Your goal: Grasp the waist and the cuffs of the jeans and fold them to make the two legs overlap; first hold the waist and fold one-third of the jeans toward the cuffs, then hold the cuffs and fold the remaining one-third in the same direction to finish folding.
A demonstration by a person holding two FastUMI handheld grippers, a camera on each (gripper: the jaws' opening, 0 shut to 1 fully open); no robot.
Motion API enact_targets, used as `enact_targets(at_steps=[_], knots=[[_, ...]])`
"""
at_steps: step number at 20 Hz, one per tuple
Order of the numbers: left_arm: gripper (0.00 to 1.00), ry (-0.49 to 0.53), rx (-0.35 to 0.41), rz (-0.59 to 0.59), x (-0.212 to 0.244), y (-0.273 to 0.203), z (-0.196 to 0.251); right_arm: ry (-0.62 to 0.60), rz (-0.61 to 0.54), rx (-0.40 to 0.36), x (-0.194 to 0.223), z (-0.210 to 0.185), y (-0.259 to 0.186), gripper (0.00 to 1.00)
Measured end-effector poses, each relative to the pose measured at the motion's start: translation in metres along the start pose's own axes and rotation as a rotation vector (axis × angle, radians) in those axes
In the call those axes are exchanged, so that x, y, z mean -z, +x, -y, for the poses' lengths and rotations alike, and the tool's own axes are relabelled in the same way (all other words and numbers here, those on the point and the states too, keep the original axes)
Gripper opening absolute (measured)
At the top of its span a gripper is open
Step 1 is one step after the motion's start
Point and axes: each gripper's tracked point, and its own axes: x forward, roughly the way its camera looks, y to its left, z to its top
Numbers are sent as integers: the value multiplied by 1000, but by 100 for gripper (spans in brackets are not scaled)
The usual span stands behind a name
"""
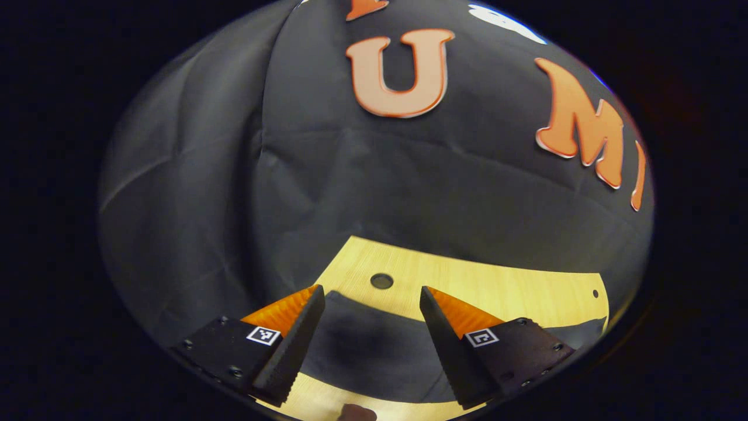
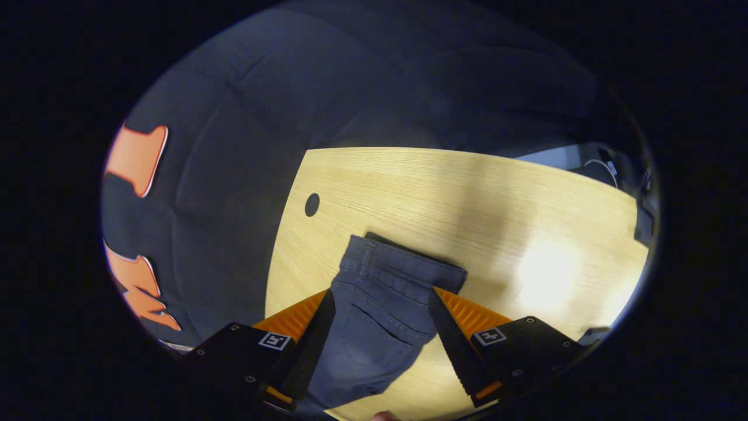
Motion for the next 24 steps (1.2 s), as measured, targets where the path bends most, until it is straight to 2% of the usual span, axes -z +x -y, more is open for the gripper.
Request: enact_targets(at_steps=[4,8,9,11,13,17,18,19,20,21,23,24], knots=[[96,36,46,137,-33,-47,25,-130,14,73,11,19,4,99],[98,67,91,244,-61,-91,48,-215,-5,145,23,37,13,99],[96,77,98,270,-64,-95,56,-228,-10,153,25,39,17,99],[98,85,106,329,-78,-119,75,-218,-12,133,29,36,27,99],[96,82,125,389,-88,-145,92,-207,6,119,28,34,33,99],[96,99,156,471,-94,-186,125,-252,58,118,23,34,38,99],[97,105,174,468,-92,-192,134,-253,62,114,23,33,40,99],[96,107,182,463,-88,-192,143,-255,79,106,21,31,39,92],[96,106,198,447,-82,-194,151,-262,97,99,20,31,39,99],[96,108,202,432,-75,-193,156,-269,127,98,19,33,38,98],[96,122,215,399,-62,-193,163,-286,160,105,19,35,42,89],[96,131,225,392,-59,-196,168,-267,150,96,25,33,45,76]])
